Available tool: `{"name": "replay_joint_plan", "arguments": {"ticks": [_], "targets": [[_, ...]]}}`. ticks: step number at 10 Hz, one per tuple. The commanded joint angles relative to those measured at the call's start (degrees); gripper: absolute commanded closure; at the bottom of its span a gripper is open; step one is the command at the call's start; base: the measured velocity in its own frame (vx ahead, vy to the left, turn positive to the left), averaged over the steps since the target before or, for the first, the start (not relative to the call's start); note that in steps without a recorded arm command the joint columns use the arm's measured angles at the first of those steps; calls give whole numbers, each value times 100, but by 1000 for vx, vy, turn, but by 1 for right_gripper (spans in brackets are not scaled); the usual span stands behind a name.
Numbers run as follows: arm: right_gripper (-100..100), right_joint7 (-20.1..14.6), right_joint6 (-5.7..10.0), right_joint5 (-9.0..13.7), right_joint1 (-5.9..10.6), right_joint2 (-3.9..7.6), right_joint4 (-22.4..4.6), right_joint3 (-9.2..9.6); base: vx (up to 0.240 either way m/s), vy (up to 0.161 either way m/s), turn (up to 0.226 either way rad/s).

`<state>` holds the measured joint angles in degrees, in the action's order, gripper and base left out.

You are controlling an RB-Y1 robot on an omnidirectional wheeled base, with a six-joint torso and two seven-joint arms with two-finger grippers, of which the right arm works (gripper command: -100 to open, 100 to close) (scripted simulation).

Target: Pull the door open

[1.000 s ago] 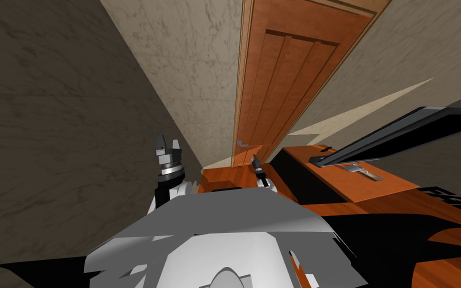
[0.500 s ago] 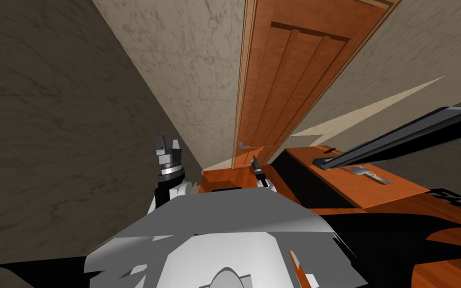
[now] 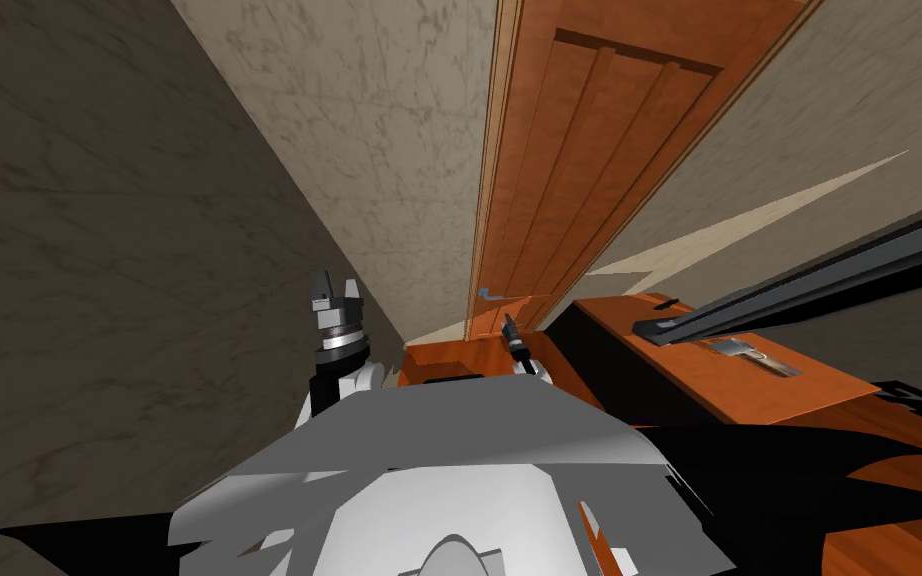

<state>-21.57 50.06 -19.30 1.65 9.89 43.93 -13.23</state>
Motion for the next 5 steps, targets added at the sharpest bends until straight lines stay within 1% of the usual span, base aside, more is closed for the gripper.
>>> {"name": "replay_joint_plan", "arguments": {"ticks": [1,3,4,5], "targets": [[-100,-47,29,-33,57,20,-211,-22,149,38,-8],[-100,-85,70,-72,147,34,-490,-52,169,51,-8],[-100,-101,88,-90,186,40,-612,-65,205,22,-10],[-100,-73,78,-77,177,31,-552,-59,92,6,1]]}}
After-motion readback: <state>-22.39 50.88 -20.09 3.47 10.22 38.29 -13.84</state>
